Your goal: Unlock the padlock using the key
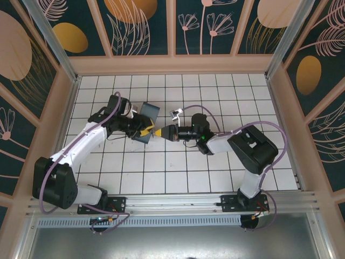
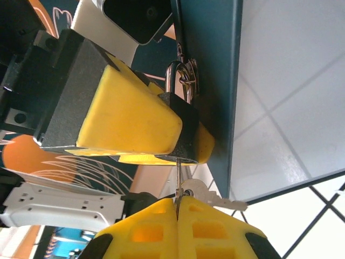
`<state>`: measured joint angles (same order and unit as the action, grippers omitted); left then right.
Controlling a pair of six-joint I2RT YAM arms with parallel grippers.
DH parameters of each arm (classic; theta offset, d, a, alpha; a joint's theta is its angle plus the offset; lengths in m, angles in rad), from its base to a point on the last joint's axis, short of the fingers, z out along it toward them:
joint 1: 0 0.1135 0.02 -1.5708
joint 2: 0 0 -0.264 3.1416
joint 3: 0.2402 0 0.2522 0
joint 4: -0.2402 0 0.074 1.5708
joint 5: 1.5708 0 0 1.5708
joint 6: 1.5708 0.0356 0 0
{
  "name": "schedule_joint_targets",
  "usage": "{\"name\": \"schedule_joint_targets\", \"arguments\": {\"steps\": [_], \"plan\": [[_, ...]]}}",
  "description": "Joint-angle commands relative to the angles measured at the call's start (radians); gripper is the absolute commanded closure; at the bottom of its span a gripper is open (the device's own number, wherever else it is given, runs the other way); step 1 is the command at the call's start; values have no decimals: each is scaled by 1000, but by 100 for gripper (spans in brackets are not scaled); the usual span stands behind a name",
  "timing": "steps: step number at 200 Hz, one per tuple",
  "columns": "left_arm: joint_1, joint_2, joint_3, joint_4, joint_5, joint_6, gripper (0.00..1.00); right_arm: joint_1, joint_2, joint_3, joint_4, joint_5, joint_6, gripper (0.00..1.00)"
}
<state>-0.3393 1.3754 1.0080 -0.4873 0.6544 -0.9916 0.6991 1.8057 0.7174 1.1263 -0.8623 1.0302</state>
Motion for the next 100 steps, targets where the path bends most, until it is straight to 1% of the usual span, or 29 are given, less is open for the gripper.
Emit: {"name": "schedule_joint_targets", "arguments": {"steps": [1,29,55,85,100], "plan": [[8,8,47,-19,12,70,87,-7,37,-32,179,-58,95,100],[11,16,57,-33,28,100,87,-9,32,-41,158,-47,80,100],[10,31,81,-92,23,194,86,-22,12,-41,96,-23,45,100],[11,17,52,-70,62,188,86,-26,-17,-22,32,19,-10,100],[11,16,60,-101,52,208,86,-26,-26,-10,10,38,-38,100]]}}
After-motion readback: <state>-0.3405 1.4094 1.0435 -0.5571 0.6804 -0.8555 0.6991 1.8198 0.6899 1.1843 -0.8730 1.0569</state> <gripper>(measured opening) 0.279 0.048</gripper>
